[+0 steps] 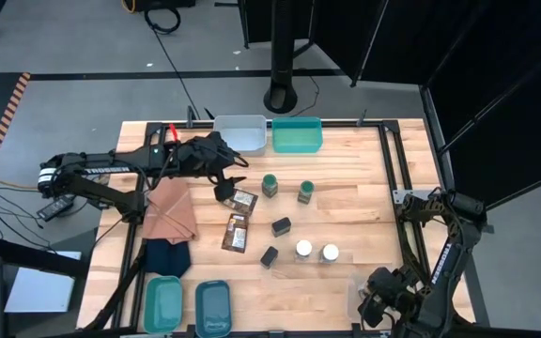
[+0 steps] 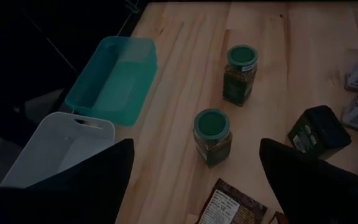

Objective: Sort spices by type
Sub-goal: Put the gold spice bottle into the transparent bin, then put the top orange spice pack into the green bin

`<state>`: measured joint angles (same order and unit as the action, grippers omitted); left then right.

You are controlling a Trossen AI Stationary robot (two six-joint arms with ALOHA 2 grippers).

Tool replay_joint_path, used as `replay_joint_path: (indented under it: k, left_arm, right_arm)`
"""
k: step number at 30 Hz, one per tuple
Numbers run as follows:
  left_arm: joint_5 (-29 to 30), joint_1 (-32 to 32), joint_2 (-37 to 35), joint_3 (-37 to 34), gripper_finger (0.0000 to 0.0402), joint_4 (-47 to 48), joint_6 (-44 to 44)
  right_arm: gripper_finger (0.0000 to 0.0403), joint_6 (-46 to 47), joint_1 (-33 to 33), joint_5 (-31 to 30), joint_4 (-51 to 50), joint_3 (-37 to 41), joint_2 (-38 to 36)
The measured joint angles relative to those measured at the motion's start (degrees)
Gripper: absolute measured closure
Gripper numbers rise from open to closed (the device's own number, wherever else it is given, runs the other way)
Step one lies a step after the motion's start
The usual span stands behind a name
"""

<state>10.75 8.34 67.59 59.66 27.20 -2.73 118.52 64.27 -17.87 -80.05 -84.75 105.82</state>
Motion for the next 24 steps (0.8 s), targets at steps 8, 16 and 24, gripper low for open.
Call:
replay_joint_path:
  k: [8,16,24]
  left_arm:
    - [-4.67,0.0,0.0,0.0,0.0049,-0.76,0.04]
    - [-8.02,0.02,0.0,0.0,0.0049,-0.35,0.86]
    - [-8.39,0.51,0.44,0.0,0.0049,8.78,2.94]
  right_arm:
    - [0.0035,-0.11,-1.34,1.4,0.04,0.0,-0.21]
    - [0.0027,-5.99,-3.45,1.44,0.79,-0.89,-2.19]
    - [0.0029,-12.94,-6.05,0.78,-1.63,-3.22,-6.04]
